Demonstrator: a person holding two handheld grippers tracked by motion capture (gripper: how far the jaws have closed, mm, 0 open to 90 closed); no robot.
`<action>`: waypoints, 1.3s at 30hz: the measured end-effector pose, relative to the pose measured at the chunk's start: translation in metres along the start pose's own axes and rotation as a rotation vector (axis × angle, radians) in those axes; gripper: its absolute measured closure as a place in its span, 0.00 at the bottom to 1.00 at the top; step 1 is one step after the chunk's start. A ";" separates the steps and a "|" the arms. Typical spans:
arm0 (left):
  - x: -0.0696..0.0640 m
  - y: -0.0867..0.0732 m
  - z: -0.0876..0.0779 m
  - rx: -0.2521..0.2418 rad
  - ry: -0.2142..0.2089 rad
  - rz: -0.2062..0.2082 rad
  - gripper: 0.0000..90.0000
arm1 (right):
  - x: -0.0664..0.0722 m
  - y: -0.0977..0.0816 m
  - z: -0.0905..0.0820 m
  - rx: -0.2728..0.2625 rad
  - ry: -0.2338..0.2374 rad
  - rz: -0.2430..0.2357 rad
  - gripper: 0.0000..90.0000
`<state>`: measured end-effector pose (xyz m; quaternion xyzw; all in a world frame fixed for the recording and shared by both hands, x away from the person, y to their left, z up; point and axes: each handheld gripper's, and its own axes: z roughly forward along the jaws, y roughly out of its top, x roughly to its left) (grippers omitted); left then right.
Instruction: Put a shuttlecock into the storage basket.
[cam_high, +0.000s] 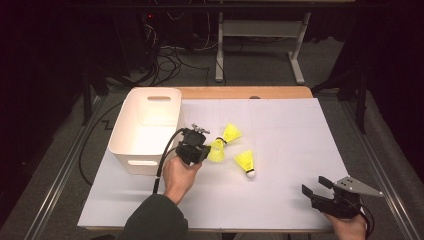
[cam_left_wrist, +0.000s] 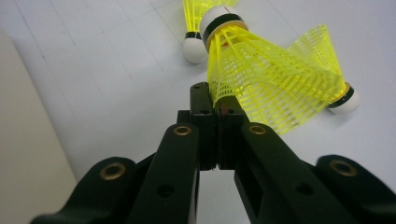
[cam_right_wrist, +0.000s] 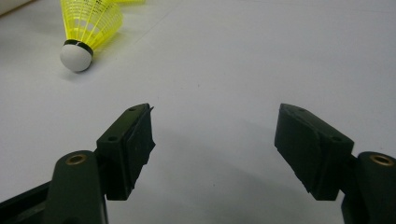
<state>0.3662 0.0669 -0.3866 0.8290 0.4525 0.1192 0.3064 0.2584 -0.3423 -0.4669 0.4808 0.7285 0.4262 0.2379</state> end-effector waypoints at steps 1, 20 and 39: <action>-0.002 0.002 -0.002 -0.006 0.001 0.010 0.99 | 0.000 0.000 0.000 -0.001 0.000 -0.003 0.32; -0.002 0.024 -0.010 0.015 0.040 0.029 0.99 | 0.000 0.000 0.000 0.000 0.002 -0.005 0.32; 0.007 0.034 -0.021 0.022 0.062 0.023 0.99 | 0.000 0.000 0.001 0.002 0.003 -0.004 0.32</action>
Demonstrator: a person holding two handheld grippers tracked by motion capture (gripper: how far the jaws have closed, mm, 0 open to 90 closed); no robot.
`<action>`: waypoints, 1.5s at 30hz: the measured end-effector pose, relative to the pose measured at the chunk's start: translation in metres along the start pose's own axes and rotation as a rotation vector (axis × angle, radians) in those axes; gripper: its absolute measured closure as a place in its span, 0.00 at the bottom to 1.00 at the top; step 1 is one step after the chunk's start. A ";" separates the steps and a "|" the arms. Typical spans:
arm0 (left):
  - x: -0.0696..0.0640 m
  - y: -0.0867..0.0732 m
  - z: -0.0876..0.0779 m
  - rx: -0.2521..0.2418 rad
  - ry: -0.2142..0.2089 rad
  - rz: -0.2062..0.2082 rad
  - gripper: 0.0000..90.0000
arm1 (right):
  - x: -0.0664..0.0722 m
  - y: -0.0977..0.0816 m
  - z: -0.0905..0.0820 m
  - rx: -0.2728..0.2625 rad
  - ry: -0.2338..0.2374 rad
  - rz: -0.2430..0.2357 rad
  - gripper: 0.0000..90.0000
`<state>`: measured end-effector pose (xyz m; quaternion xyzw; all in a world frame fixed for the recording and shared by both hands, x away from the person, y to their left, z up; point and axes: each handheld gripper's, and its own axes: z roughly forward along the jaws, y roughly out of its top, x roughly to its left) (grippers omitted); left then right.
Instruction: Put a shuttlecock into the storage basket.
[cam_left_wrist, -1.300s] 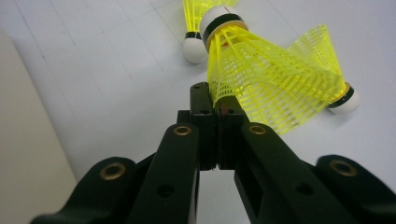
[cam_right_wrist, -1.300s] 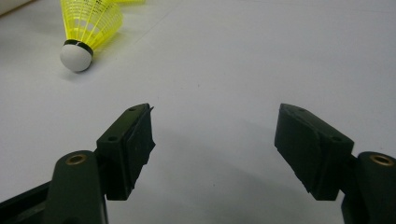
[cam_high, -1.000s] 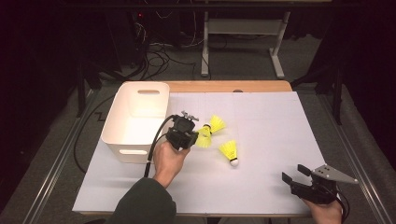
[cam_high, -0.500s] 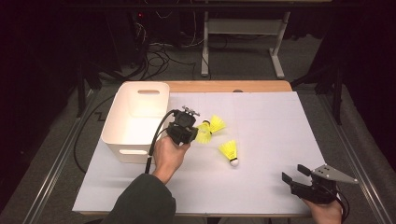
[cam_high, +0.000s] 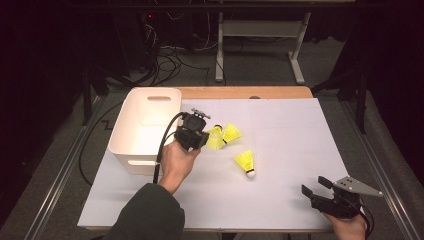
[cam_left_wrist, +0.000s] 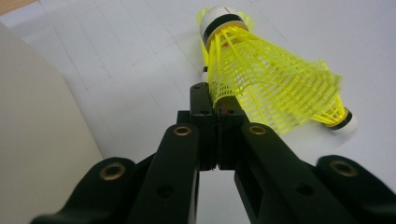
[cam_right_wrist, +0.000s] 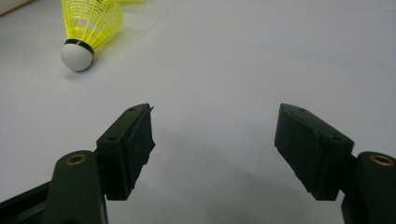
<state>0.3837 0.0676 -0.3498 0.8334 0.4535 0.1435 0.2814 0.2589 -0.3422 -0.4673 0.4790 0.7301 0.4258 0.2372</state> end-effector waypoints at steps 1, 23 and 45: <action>0.000 0.000 0.000 0.002 0.003 0.002 0.99 | 0.000 0.000 0.000 0.000 0.000 0.000 0.32; 0.012 0.011 -0.010 -0.013 -0.016 -0.018 0.99 | 0.000 0.000 0.000 0.002 0.002 0.000 0.32; 0.030 0.017 -0.028 -0.041 -0.019 -0.040 0.98 | 0.000 0.000 0.001 0.005 0.004 0.000 0.32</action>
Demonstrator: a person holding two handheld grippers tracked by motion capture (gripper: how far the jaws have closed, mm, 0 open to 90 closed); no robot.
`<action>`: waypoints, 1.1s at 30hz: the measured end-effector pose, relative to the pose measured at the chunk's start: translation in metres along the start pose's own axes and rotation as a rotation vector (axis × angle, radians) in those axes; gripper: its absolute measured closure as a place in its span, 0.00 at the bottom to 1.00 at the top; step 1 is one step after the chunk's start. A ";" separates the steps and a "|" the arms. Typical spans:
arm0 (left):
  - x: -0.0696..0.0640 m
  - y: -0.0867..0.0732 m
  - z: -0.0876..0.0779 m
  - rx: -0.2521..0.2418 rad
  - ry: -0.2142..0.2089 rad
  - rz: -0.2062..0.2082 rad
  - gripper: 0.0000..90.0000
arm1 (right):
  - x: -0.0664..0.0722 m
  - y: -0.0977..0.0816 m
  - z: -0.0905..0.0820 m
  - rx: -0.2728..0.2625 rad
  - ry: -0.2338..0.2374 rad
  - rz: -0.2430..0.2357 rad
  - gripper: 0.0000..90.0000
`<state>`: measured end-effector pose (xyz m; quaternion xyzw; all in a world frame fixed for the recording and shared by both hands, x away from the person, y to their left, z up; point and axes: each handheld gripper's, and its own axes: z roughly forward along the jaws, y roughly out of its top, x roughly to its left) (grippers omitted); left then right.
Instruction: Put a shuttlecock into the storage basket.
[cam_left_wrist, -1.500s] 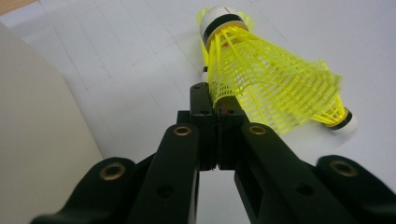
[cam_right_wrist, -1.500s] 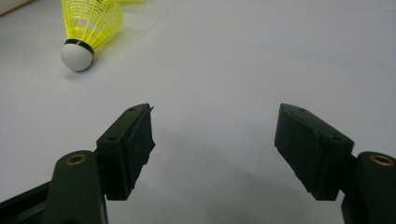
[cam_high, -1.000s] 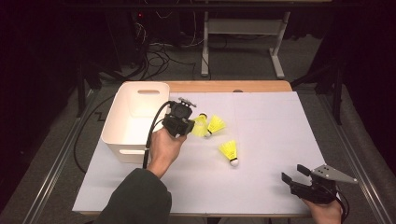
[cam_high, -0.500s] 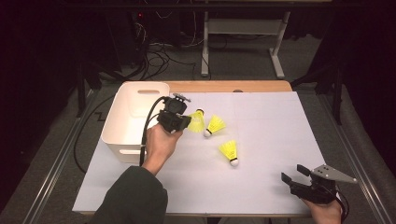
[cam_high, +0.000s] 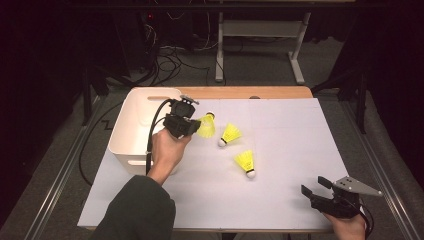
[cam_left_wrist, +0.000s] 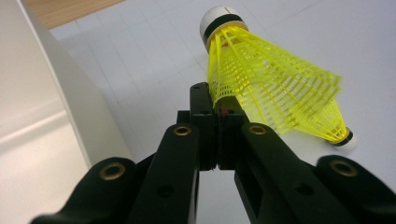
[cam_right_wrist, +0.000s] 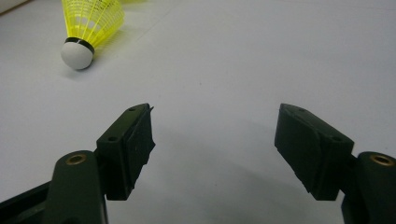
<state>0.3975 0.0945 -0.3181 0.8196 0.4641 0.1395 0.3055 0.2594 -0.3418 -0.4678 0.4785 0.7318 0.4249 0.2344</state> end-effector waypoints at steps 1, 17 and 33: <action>0.001 0.001 -0.002 -0.004 0.001 0.000 0.98 | 0.000 0.000 0.000 0.000 0.000 0.001 0.32; 0.017 0.004 -0.013 -0.014 0.007 -0.024 0.98 | 0.000 0.000 0.000 0.000 0.001 0.004 0.32; 0.034 0.004 -0.020 -0.020 0.022 -0.050 0.98 | 0.000 0.000 0.000 0.000 0.000 0.005 0.32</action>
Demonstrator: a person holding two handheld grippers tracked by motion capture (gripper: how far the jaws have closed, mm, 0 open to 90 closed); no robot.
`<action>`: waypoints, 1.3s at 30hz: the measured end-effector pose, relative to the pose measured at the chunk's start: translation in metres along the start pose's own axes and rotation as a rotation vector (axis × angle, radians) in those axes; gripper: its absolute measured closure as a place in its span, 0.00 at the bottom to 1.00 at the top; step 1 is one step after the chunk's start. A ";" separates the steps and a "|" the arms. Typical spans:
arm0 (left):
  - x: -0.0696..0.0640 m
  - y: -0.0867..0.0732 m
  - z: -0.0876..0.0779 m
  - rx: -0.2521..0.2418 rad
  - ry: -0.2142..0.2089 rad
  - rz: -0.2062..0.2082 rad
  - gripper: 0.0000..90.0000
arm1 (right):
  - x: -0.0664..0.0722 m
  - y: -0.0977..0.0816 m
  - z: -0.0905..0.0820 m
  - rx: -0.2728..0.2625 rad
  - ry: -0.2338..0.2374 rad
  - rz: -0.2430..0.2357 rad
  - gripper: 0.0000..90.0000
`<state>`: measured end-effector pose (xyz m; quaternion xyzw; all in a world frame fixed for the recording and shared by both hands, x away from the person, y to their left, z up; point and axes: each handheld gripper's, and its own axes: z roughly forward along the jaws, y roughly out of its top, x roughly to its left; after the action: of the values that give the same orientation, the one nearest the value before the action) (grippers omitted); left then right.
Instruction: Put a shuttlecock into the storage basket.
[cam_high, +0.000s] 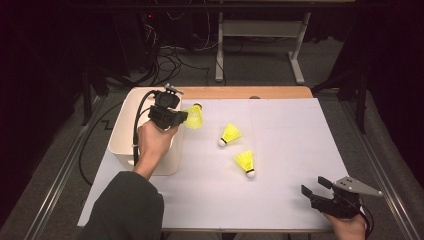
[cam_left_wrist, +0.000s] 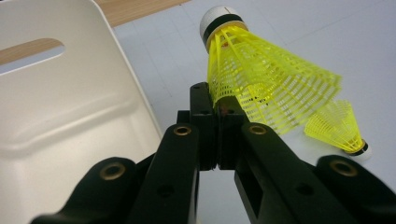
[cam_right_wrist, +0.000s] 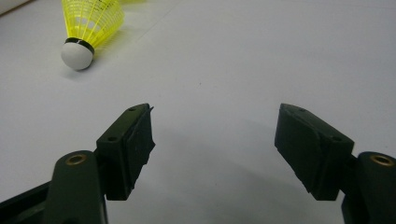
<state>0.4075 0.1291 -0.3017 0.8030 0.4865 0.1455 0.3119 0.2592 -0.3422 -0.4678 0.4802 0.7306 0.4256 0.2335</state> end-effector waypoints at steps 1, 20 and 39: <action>0.001 0.000 -0.001 -0.002 0.001 -0.001 0.99 | 0.000 0.000 0.000 0.000 0.000 0.000 0.32; 0.018 -0.005 -0.013 -0.013 0.032 -0.027 0.99 | 0.000 0.000 0.000 0.002 0.001 0.000 0.32; 0.031 -0.010 -0.016 0.001 0.069 -0.034 0.99 | 0.000 0.000 0.000 0.002 0.002 -0.001 0.32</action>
<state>0.4071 0.1652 -0.2975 0.7893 0.5104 0.1678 0.2972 0.2596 -0.3421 -0.4681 0.4799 0.7314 0.4250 0.2325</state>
